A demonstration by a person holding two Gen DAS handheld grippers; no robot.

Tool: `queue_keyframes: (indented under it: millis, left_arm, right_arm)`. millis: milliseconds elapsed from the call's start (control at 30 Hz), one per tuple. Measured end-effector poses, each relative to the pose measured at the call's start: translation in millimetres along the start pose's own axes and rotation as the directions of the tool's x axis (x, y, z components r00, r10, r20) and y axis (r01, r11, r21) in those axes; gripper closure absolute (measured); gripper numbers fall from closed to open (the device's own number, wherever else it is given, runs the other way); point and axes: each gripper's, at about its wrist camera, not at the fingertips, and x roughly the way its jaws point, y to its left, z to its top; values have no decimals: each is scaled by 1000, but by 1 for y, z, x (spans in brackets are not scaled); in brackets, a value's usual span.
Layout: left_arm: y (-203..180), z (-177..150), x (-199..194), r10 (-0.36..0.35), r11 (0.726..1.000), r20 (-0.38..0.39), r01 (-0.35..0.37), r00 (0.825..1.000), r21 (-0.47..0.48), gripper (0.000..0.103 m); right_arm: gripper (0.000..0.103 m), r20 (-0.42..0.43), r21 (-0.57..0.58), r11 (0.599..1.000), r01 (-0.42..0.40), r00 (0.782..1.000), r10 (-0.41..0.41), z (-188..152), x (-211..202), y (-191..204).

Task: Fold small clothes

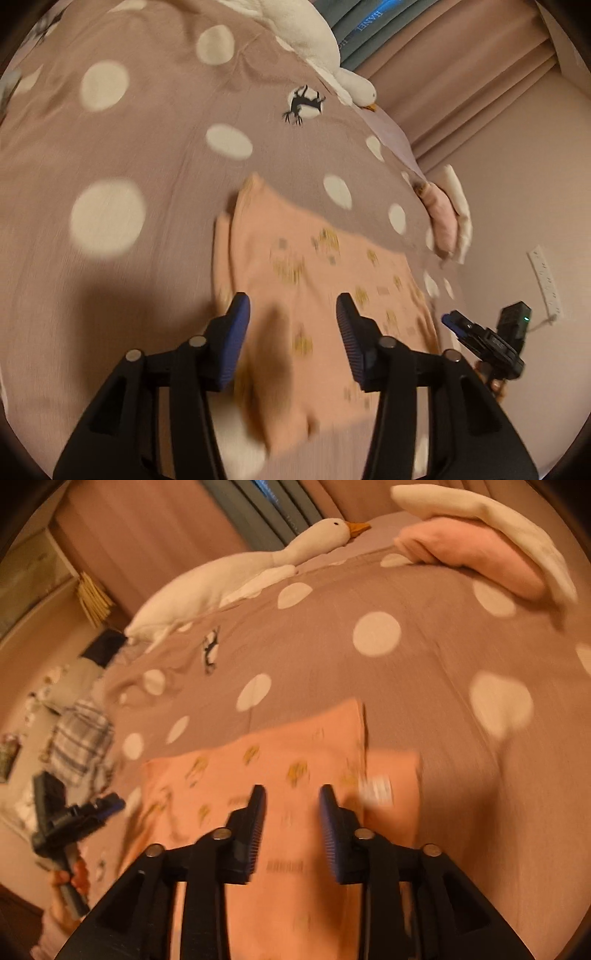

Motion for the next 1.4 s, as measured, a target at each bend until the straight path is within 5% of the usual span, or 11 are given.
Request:
queue_keyframes:
  millis: [300,467,1000,1167,1267,1400]
  left_arm:
    - [-2,-61,-4,-50,998,-55,48,997,-41,57]
    - [-3,-62,-3,-85,994,-25,82,996,-76,57]
    - [-1,-59,13,-154,988,-118,149,981,-51,57]
    - [7,-59,25,-153,986,-143,142,978,-86,58]
    - [8,-61,25,-157,986,-156,145,975,-83,94]
    - [13,-67,19,-137,990,-197,127,971,-63,95]
  right_arm:
    - [62,-26,41,999,16,1000,-14,-46,-24,-14]
    - [62,-30,53,998,43,999,-42,-59,-29,-20]
    - [62,-37,-8,1000,-30,999,30,-56,-5,-5]
    - [62,-80,5,1000,10,997,-10,-54,5,-13]
    - [67,-83,-30,1000,5,996,-7,-55,7,-6]
    - [91,-101,-58,998,15,995,-21,-55,10,-2]
